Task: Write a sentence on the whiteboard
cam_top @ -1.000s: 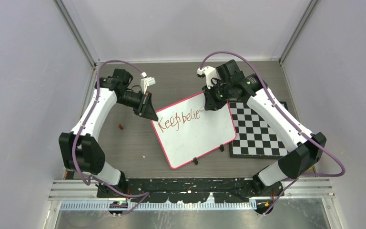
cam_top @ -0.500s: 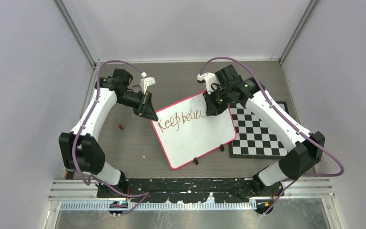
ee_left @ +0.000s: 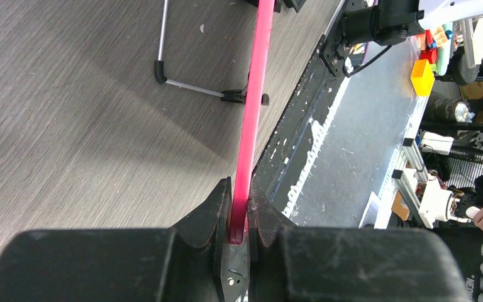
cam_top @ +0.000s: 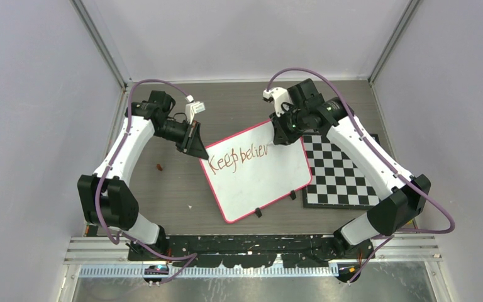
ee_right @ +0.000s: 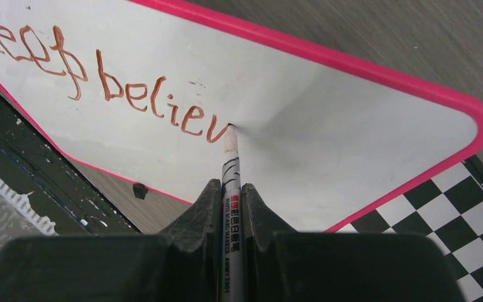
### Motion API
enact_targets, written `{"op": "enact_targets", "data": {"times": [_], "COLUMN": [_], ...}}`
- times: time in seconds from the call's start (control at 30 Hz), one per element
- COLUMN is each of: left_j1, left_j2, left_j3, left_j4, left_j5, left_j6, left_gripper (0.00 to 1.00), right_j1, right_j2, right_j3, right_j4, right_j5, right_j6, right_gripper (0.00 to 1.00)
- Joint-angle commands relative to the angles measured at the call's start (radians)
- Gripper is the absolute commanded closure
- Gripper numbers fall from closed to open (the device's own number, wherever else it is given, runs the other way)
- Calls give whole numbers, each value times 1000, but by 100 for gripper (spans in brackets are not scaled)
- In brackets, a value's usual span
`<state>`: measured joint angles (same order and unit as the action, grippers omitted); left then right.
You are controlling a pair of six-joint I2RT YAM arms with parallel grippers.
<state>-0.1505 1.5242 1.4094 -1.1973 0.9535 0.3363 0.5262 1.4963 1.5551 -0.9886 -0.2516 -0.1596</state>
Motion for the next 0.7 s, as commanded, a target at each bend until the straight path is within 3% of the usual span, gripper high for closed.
{"op": "enact_targets", "data": {"times": [0.0,0.37,0.67], "left_j1": [-1,0,-1], "left_j2": [-32,-27,-25], "left_j3": [-5,-3,1], "left_j4": [13,11,10], "left_j5": [-17,-16,-20], "left_j6": [-16,-19,-16], "left_gripper": [100,100,100], "right_j1": [-13,-13,-12], "right_j2": [10,-84,-72], "right_j3": [61,-3,-36], "right_j4": [46,5,16], "right_j5": [27,-18,-18], "right_j6": [-14,-8,-11], "right_gripper": [100,100,100]}}
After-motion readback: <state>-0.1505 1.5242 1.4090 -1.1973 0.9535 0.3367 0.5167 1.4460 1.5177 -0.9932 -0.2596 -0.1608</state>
